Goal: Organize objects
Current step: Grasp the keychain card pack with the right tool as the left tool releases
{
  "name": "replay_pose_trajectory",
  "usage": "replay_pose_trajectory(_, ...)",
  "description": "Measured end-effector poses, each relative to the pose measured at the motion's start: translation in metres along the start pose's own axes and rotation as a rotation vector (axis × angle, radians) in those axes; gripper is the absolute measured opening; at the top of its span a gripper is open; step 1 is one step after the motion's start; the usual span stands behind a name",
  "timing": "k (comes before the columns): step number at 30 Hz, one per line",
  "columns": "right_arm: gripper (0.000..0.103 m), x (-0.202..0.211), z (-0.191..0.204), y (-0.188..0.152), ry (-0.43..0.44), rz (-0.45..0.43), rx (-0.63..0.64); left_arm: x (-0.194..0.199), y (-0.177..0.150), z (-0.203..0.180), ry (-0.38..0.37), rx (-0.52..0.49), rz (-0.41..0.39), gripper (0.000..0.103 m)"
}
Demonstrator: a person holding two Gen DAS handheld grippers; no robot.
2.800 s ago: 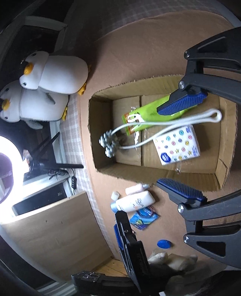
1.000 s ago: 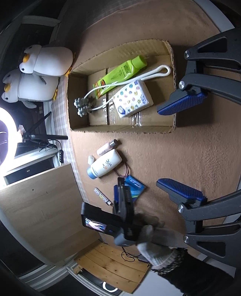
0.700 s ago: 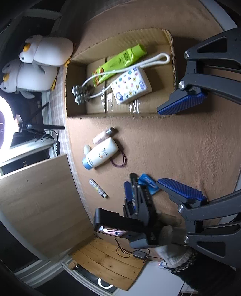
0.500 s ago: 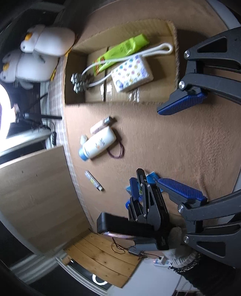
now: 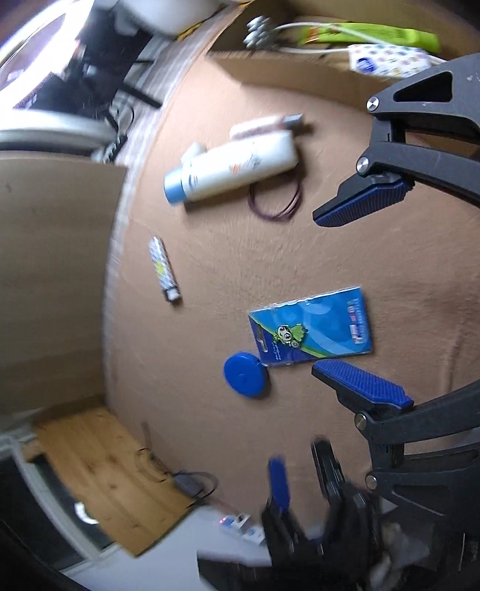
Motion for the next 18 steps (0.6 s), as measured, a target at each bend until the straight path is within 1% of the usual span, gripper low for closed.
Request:
replay_pose_trajectory(2,0.071,-0.013,0.006,0.006,-0.015,0.034,0.028,0.007,-0.004,0.011,0.018,0.021,-0.005,0.075)
replay_pose_trajectory(7,0.071,-0.042,0.018,0.02,-0.003,0.123,0.074,0.011,-0.013,0.028,0.015,0.069,0.0,0.075)
replay_pose_trajectory(11,0.072,-0.053,0.022,0.026,-0.023,0.156,0.102,0.008,-0.014,0.036,-0.014,0.104,0.015,0.075)
replay_pose_trajectory(16,0.072,-0.064,0.028,0.029,-0.032,0.196,0.132,0.005,-0.015,0.044,-0.021,0.12,0.018,0.075)
replay_pose_trajectory(18,0.072,-0.068,0.032,0.029,-0.022,0.215,0.143,0.005,-0.016,0.047,-0.021,0.127,0.018,0.075)
Point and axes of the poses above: each gripper's, at about its wrist camera, not at the fingertips, and x roughly against the way its jaws point, z to its left, y to its top, the point moved 1 cm from there along -x, roughly the way its jaws point, and after that the axes turned 10 degrees about x, right-handed, at the moved point
